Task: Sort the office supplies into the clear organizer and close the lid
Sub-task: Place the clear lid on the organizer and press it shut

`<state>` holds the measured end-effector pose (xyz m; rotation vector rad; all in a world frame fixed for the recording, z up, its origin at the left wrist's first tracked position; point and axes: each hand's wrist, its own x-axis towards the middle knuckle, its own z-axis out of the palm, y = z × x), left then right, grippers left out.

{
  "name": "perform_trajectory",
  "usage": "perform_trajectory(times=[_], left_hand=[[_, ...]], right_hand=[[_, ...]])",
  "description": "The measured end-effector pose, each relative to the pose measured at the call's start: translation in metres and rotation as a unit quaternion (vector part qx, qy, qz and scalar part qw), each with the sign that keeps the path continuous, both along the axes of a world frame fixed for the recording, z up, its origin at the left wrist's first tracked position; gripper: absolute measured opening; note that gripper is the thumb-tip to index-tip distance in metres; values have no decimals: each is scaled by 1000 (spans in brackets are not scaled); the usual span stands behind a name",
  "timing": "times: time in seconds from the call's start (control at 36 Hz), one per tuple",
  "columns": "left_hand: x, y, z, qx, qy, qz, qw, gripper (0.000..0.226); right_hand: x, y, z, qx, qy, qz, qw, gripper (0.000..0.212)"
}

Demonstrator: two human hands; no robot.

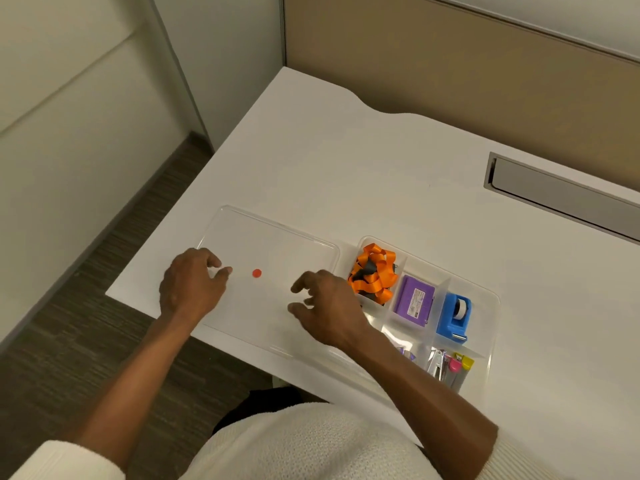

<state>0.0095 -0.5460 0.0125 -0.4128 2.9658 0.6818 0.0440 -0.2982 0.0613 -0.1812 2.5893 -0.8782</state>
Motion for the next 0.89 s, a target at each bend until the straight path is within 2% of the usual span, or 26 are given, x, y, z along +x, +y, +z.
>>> perform_trajectory(times=[0.11, 0.19, 0.31, 0.39, 0.5, 0.61, 0.75, 0.89], left_hand=[[-9, -21, -11, -48, -35, 22, 998, 38], [-12, -30, -21, -47, -60, 18, 997, 49], [-10, -33, -28, -36, -61, 15, 997, 57], [-11, -34, -30, -33, -57, 20, 998, 57], [-15, -34, -27, -10, -56, 37, 998, 55], [-23, -31, -20, 28, -66, 52, 996, 53], [-39, -36, -12, 78, -94, 85, 989, 59], [-53, -60, -9, 190, -106, 163, 962, 68]], right_hand=[[-3, -26, -16, 115, -3, 81, 990, 51], [-7, -36, -26, 250, 9, 138, 958, 59], [-18, -44, -41, 294, -25, 84, 952, 74], [-23, -46, -45, 276, -52, 32, 959, 78], [-31, -52, -56, 250, -77, 31, 965, 85], [-33, -63, -57, 161, -118, -70, 977, 89], [-32, -71, -59, 40, -63, -222, 972, 93], [-35, -68, -48, -27, -46, -272, 961, 93]])
